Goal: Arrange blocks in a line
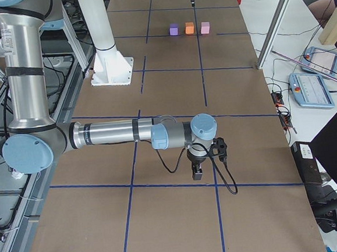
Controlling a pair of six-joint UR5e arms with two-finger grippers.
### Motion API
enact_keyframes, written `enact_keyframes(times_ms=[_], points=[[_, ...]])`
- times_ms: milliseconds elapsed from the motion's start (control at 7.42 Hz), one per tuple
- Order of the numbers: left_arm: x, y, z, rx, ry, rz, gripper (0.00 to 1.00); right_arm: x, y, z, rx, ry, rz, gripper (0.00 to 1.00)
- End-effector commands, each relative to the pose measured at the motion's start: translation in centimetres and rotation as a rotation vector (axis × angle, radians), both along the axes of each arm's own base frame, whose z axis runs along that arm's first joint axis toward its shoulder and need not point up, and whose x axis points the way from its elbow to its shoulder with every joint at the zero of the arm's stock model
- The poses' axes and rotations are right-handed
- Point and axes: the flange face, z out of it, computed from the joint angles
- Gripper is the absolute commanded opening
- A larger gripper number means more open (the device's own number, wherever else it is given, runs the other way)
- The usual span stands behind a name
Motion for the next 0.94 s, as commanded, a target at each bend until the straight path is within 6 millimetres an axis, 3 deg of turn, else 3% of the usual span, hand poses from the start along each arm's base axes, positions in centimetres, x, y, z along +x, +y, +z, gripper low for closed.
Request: enact_keyframes(times_ms=[0, 135, 270, 404, 809], points=[[-10.6, -0.3, 7.6, 0.045, -0.094, 0.017, 1.00, 0.0, 0.0, 0.0, 0.001, 0.000, 0.000, 1.00], [-15.7, -0.3, 11.8, 0.029, -0.113, 0.040, 1.00, 0.0, 0.0, 0.0, 0.001, 0.000, 0.000, 1.00], [-19.8, 0.1, 14.3, 0.027, -0.121, 0.060, 1.00, 0.0, 0.0, 0.0, 0.001, 0.000, 0.000, 1.00], [-21.1, 0.6, 15.3, -0.020, -0.121, 0.048, 0.99, 0.0, 0.0, 0.0, 0.001, 0.000, 0.000, 1.00], [-21.2, 1.3, 15.7, -0.196, -0.080, 0.057, 0.99, 0.0, 0.0, 0.0, 0.001, 0.000, 0.000, 1.00]])
